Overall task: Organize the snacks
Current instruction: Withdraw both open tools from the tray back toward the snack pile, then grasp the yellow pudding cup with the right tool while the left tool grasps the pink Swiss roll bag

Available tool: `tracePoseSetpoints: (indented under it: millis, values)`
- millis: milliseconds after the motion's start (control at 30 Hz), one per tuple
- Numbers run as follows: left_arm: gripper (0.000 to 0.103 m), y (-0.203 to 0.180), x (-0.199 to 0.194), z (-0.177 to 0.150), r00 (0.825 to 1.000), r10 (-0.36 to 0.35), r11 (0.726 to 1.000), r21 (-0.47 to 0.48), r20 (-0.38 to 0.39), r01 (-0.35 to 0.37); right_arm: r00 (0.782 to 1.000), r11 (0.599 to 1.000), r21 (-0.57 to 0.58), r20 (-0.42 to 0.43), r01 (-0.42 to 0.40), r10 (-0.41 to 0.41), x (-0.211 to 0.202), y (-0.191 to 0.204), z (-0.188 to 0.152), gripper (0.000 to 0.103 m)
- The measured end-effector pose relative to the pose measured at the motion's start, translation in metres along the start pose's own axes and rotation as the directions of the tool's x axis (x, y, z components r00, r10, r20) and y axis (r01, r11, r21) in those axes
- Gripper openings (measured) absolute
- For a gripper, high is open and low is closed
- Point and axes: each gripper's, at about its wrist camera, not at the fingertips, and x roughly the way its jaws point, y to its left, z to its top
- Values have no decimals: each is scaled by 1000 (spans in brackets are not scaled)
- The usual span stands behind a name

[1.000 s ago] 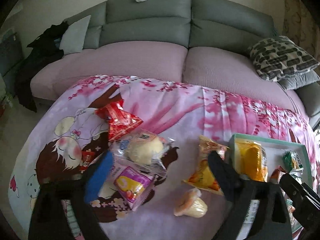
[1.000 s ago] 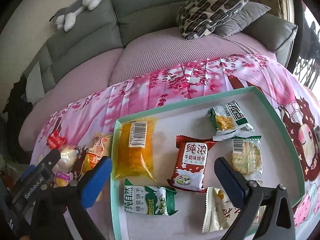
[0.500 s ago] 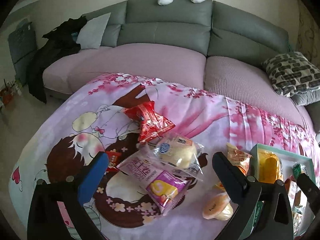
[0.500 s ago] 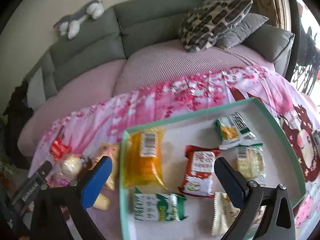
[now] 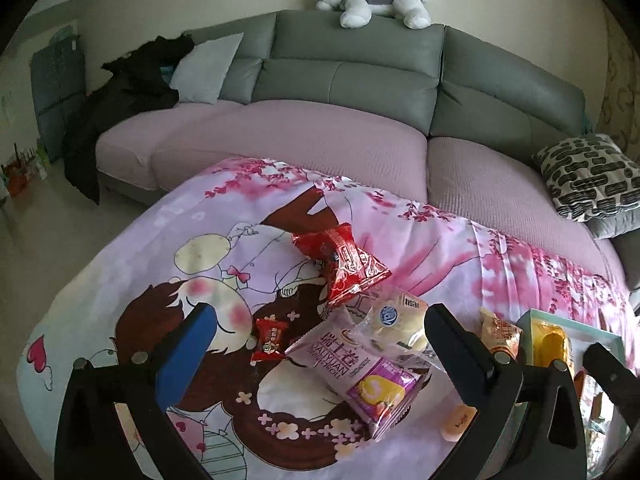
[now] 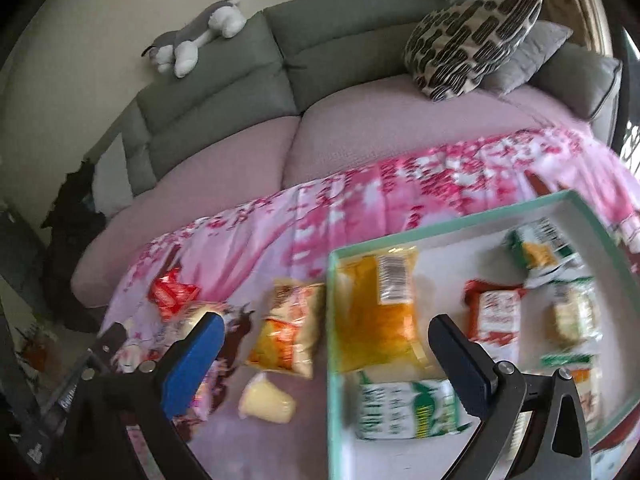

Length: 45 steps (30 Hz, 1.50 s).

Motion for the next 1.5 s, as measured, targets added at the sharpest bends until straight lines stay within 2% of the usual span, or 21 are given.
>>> tracePoseSetpoints:
  millis: [100, 267, 567, 700, 800, 900, 967, 1033, 1167, 1233, 1400, 1500]
  values:
    - [103, 11, -3, 1, 1000, -31, 999, -26, 3, 31, 1000, 1000, -20, -12, -16, 16, 4, 13, -4, 103]
    - [103, 27, -10, 3, 1000, 13, 1000, -27, 22, -12, 998, 997, -51, -44, -56, 54, 9, 30, -10, 103]
    - [103, 39, 5, -13, 993, -5, 1000, -29, -114, 2, 991, 995, -96, -136, -25, 12, 24, 41, -29, 103]
    - [103, 41, 16, -25, 981, 7, 999, -31, -192, -13, 984, 993, -118, -177, -15, -6, 31, 45, -43, 103]
    - [103, 42, 30, -34, 965, 16, 999, -23, -260, -23, 981, 990, -141, -192, -21, -7, 33, 51, -49, 103]
    - [103, 43, 36, -36, 960, 10, 999, -35, -279, -21, 982, 985, -170, -189, -20, -13, 34, 57, -51, 103]
    - [103, 44, 37, -37, 960, 5, 999, -45, -281, -19, 981, 985, -171, -192, -20, -13, 35, 59, -53, 100]
    - [103, 46, 37, -38, 959, -3, 998, -58, -283, -14, 980, 985, -172, -200, -28, -7, 37, 61, -54, 92]
    - [103, 47, 40, -38, 954, -26, 996, -90, -299, -1, 976, 988, -155, -218, -26, -9, 43, 59, -57, 85]
    - [103, 45, 42, -37, 951, -49, 994, -105, -305, 18, 974, 989, -147, -228, -28, -6, 48, 56, -58, 76]
    - [103, 41, 49, -36, 949, -80, 990, -135, -305, 39, 969, 993, -107, -248, -43, 15, 57, 49, -59, 66]
    - [103, 33, 58, -37, 937, -115, 986, -149, -331, 68, 967, 995, -91, -255, -46, 21, 60, 44, -59, 59]
